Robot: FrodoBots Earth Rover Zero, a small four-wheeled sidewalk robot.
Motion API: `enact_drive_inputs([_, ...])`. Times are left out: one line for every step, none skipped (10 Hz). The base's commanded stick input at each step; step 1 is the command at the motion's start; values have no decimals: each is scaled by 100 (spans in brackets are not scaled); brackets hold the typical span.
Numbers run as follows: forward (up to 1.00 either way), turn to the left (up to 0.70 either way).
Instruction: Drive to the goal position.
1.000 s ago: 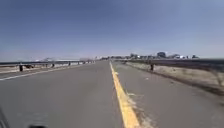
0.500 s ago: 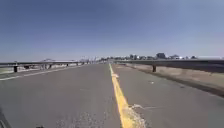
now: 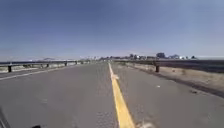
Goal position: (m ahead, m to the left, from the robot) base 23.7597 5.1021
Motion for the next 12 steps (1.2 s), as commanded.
enact_drive_inputs([85, 0])
enact_drive_inputs([85, 0])
enact_drive_inputs([85, 0])
enact_drive_inputs([85, 0])
enact_drive_inputs([85, 0])
enact_drive_inputs([85, 0])
enact_drive_inputs([85, 0])
enact_drive_inputs([85, 0])
enact_drive_inputs([85, 0])
enact_drive_inputs([85, 0])
enact_drive_inputs([85, 0])
enact_drive_inputs([85, 0])
